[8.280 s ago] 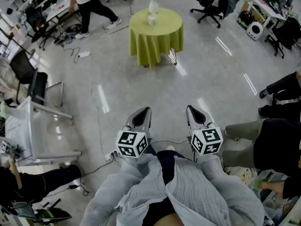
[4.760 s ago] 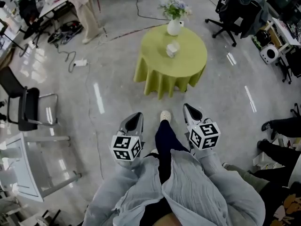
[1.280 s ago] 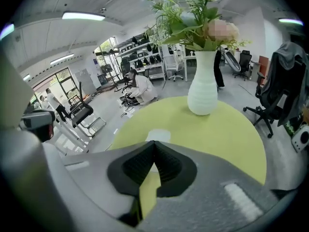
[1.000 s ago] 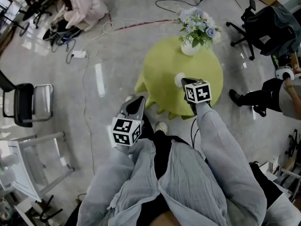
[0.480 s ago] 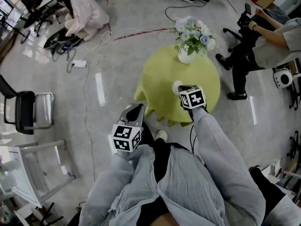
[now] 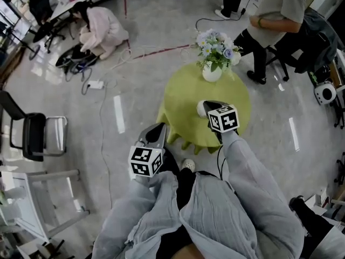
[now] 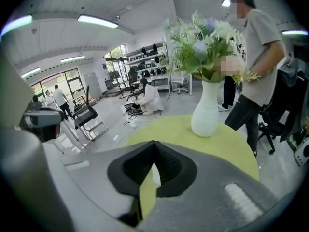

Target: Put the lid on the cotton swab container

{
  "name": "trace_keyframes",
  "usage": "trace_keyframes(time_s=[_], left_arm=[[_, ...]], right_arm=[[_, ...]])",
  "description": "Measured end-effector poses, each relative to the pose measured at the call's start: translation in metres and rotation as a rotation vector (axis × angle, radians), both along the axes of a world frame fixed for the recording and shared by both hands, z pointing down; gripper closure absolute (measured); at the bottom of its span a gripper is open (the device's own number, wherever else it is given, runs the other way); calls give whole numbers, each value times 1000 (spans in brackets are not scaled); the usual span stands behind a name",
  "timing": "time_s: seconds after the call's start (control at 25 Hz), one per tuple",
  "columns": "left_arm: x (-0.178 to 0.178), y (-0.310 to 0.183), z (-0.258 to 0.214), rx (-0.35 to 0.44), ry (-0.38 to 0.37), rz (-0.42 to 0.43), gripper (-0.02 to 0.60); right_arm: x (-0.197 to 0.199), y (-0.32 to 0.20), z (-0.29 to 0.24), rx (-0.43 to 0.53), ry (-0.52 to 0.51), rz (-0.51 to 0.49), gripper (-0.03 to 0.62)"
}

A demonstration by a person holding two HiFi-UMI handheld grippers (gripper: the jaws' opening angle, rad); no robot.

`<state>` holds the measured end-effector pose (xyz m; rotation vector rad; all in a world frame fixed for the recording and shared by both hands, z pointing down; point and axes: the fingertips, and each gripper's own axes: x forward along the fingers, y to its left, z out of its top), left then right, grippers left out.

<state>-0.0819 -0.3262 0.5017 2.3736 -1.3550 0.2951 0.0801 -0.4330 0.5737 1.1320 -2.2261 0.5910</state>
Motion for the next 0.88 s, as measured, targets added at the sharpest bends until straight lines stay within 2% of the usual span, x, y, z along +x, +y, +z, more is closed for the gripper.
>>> trace_keyframes(time_s=[0.08,0.28,0.44,0.56,0.68,0.88], left_arm=[[1,-2,-6,10,8,-1,563],[7,-11,-32,52,64,-5,563],[19,-18,-52,96,78,23,563],[30,-20,-64,127,80,49,563],[43,-21,-73,152,83,71,563],[61,-24,-79,173,78,104,563]], right_arm=[[-2,2,-20,35,-54,6,592],[0,8,-87,133,-280,48,592],[10,17,-137,228,-370,66,592],[24,27,-164,302,-383,98,592],[45,42,-180,380,-341,140,592],[82,69,-186,454,-284,223,592]])
